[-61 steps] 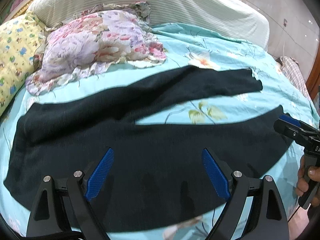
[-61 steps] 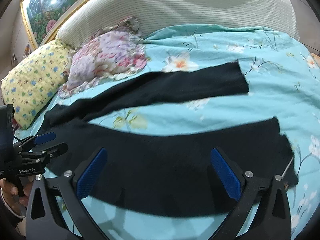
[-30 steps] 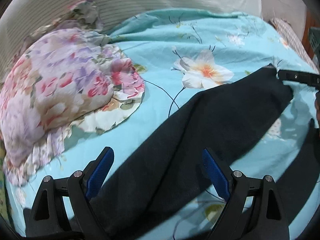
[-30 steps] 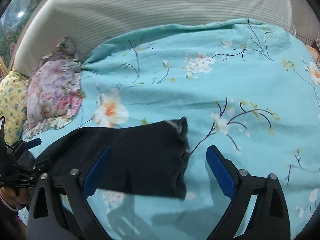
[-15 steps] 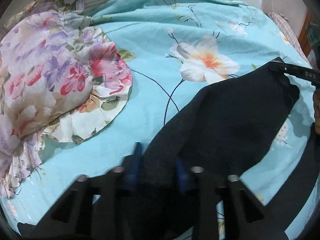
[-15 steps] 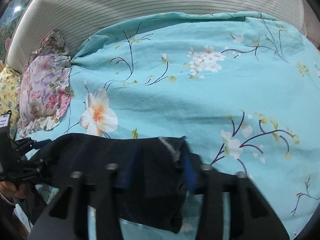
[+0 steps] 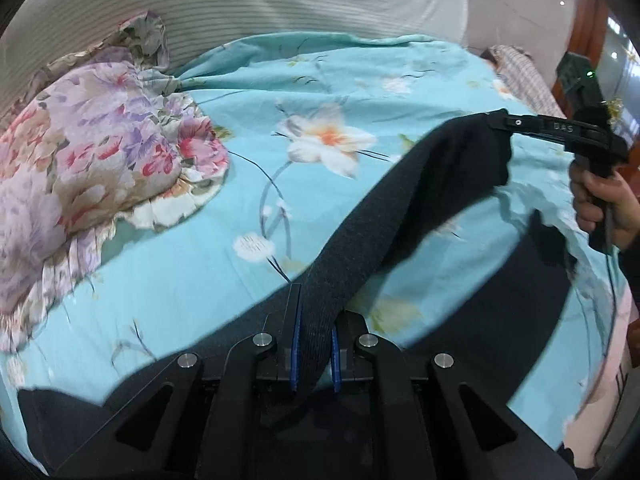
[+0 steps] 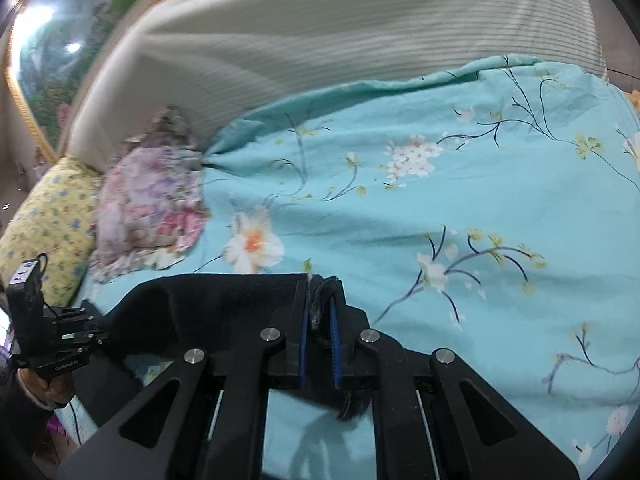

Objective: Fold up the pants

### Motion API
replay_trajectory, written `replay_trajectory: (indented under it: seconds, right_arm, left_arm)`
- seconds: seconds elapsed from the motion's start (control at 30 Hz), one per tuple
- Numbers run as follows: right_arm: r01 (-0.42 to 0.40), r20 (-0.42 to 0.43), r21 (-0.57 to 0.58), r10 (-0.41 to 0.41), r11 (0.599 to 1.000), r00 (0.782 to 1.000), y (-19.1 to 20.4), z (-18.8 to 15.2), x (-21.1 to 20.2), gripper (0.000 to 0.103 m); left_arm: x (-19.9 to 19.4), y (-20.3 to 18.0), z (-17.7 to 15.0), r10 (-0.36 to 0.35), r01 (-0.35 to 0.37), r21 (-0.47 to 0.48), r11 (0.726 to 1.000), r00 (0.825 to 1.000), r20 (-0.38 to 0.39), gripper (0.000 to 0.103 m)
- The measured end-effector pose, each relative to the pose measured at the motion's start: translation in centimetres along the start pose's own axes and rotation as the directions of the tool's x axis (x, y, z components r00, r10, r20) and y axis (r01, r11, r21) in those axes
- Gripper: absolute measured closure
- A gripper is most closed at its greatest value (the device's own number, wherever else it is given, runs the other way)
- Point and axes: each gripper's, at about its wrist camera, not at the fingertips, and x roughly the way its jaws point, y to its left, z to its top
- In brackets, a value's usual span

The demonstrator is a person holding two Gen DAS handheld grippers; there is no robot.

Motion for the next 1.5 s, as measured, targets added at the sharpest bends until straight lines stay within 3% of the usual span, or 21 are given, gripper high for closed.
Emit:
replay_trajectory:
  seconds: [0.33,0.53,0.97,1.07,1.17,1.3,1.37,1.43,1.5]
  right_arm:
    - [-0.106,-0.027,-0.084,0.104,0.991,0.994,-0.9,-5.5,-5.4,0.094]
    - [-0.085,-0.080,-0.154,0.074,0.984,0.994,-0.5,-8.8,-7.7,0.095]
    - [-0.020,-0.121,-0.218,-0.007,0.976,0.993,0.8,-13.1,-9.8,0.095]
    - [0.011,-0.136,-0.220,-0.042,0.975,0.990,0.6,-14.0,-9.4,0.095]
    - [0.043,-0.159,-0.233,-0.082,0.971,0.984,0.8,-14.7,-8.8,0.095]
    - [0.083,-0.158,-0.234,-0.122,0.969,0.980,1.3,-15.2,-9.0,0.083]
    - [0.095,-0.144,-0.211,-0.128,0.973,0.981,1.3,-15.3,-9.7,0.065]
    - [0.104,-0.130,-0.198,-0.131,0.975,0.983,1.4,-15.4,-10.3,0.056]
    - [0.111,-0.108,-0.187,-0.132,0.976,0.985,1.6,-15.6,-11.0,0.055]
  left_arm:
    - [-2.6,-4.8,-5.6,-0.056,0.056,0.019,0.998,0.998,-0.022,0.093]
    - [-2.8,-6.3,-8.4,-0.060,0.061,0.031,0.998,0.997,-0.040,0.093]
    - [-2.8,-7.1,-11.1,-0.074,0.076,0.077,0.994,0.997,-0.029,0.092]
    - [-2.0,-7.1,-11.5,-0.083,0.086,0.074,0.993,0.996,-0.039,0.088]
    - [-1.4,-7.1,-11.8,-0.090,0.093,0.051,0.994,0.994,-0.055,0.074]
    - [-1.9,-7.3,-12.2,-0.110,0.112,0.034,0.993,0.993,-0.043,0.049]
    - [-2.3,-7.3,-12.5,-0.114,0.115,0.026,0.993,0.993,-0.036,0.049]
    - [-2.5,-7.2,-12.8,-0.117,0.117,0.007,0.993,0.993,-0.034,0.049]
    - [-2.9,-6.8,-13.1,-0.121,0.120,-0.015,0.993,0.992,-0.029,0.048]
